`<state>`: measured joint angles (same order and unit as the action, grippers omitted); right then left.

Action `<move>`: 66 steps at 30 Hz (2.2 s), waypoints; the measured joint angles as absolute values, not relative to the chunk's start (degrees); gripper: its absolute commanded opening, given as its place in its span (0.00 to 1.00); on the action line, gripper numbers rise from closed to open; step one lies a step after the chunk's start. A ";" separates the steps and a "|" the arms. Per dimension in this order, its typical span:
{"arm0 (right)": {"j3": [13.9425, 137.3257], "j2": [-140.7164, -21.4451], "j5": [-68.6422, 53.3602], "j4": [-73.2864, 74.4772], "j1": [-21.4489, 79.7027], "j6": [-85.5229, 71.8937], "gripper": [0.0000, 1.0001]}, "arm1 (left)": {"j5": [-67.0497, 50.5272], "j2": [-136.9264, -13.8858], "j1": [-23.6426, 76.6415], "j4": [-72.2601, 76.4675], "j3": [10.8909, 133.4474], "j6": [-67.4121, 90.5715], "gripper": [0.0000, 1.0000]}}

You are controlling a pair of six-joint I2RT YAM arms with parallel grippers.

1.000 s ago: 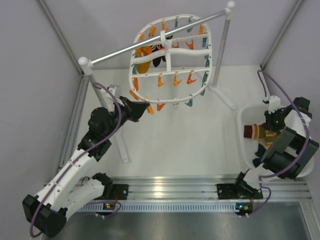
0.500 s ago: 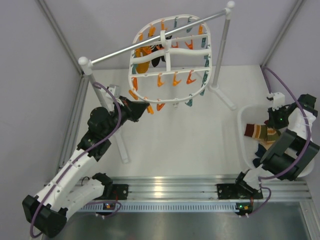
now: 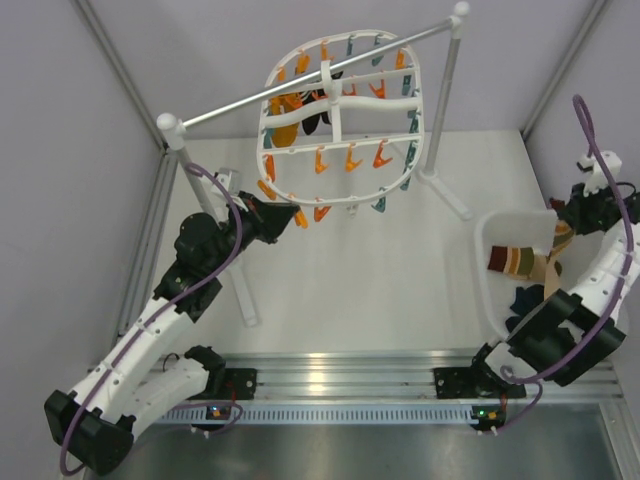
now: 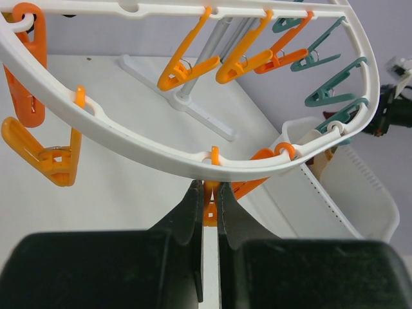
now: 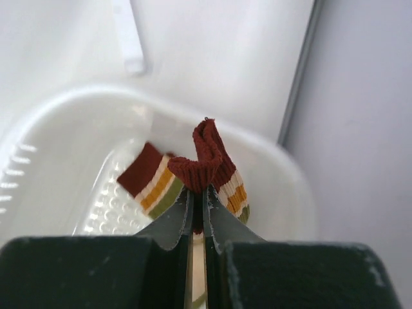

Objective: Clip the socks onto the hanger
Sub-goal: Pick up the sock from the bin, then clamp the sock onto the hanger.

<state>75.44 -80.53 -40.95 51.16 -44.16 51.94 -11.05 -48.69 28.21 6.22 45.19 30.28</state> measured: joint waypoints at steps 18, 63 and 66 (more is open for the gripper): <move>78.19 -50.00 -61.12 30.76 -29.15 14.20 0.00 | -12.80 -48.93 28.18 5.32 46.96 32.10 0.00; 50.13 -67.31 19.84 -10.13 62.52 7.03 0.00 | -15.31 -53.52 28.18 10.39 47.13 41.91 0.00; 50.81 -68.47 19.81 -11.38 62.52 7.42 0.00 | -15.49 -53.52 28.18 10.41 47.13 42.00 0.00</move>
<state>50.81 -68.47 19.81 -11.38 62.52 7.42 -15.49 -53.52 28.18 10.41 47.13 42.00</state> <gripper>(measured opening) 0.022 0.078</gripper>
